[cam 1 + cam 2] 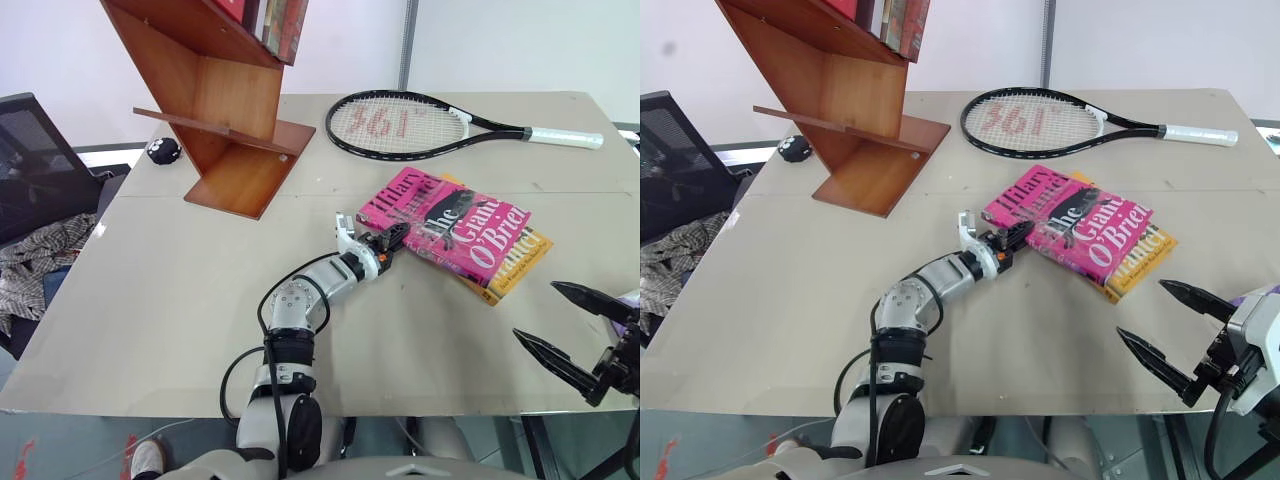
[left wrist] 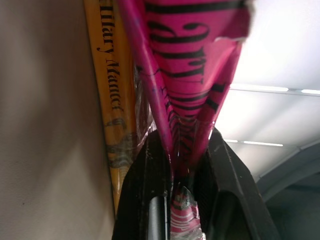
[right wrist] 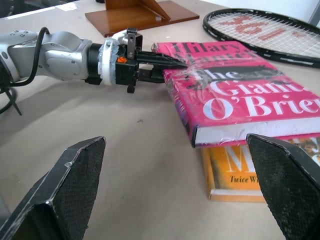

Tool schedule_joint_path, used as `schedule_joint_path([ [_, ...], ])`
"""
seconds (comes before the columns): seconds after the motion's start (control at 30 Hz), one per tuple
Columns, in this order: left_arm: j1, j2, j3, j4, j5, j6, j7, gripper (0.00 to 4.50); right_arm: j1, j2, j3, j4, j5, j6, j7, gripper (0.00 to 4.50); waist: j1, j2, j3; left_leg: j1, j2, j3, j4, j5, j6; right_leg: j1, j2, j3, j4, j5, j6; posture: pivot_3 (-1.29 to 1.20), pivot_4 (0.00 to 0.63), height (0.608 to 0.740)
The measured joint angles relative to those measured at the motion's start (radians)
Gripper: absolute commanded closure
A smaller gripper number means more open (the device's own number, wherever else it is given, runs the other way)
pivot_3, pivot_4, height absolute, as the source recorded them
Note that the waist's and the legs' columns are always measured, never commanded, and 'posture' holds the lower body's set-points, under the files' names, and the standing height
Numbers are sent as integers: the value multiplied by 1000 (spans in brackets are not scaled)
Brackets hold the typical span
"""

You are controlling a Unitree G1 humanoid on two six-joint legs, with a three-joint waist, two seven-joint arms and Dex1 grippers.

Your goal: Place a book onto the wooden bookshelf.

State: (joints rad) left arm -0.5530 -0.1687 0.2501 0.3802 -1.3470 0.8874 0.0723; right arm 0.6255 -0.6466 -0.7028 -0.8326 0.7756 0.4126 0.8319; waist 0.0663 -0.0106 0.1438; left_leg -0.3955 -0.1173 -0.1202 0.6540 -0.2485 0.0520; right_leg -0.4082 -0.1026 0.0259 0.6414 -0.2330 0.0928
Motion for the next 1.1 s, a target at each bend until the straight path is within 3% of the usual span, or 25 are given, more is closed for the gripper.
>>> schedule_joint_path([
  [0.2,-17,11,32,0,-11,39,10,4413,-76,-24,-1,26,13,0,-16,0,-2,0,0,0,0,0,0,0,0,0,0,0,0,0,0,0,150,740],
  [0.43,-13,10,47,-18,-4,50,3,4413,-154,-77,-34,54,181,21,-14,0,-3,-1,1,0,0,0,0,0,0,0,0,0,0,0,0,0,150,740],
  [0.6,-6,12,67,-47,-14,57,-7,4413,-160,-90,-34,54,208,39,-29,0,-6,-3,2,-1,0,0,0,0,0,-1,0,1,0,0,0,0,150,740],
  [0.73,2,68,103,-98,-55,95,-10,4413,-171,-97,-34,55,223,43,-36,0,-11,-5,3,-2,0,0,0,0,0,-2,0,1,0,0,0,0,150,740],
  [0.87,-10,181,122,-172,-78,130,-46,4413,-192,-101,-28,68,223,44,-37,0,-18,-7,4,-2,0,0,0,0,0,-2,1,1,1,0,0,0,150,740],
  [0.93,-54,321,99,-243,-35,146,-142,4413,-233,-103,-2,87,210,41,-37,0,-24,-9,6,-2,0,0,0,0,0,-2,1,0,1,0,0,0,150,740],
  [1.0,-117,479,23,-317,82,122,-286,4413,-285,-104,33,119,190,34,-36,0,-29,-11,7,-2,0,0,0,0,-1,-3,2,0,1,0,-1,0,150,740],
  [1.1,-202,715,-146,-447,381,-82,-562,4413,-391,-102,85,180,163,11,-34,0,-32,-8,6,-1,-1,3,-2,0,-1,-2,1,3,0,0,-1,0,150,740],
])
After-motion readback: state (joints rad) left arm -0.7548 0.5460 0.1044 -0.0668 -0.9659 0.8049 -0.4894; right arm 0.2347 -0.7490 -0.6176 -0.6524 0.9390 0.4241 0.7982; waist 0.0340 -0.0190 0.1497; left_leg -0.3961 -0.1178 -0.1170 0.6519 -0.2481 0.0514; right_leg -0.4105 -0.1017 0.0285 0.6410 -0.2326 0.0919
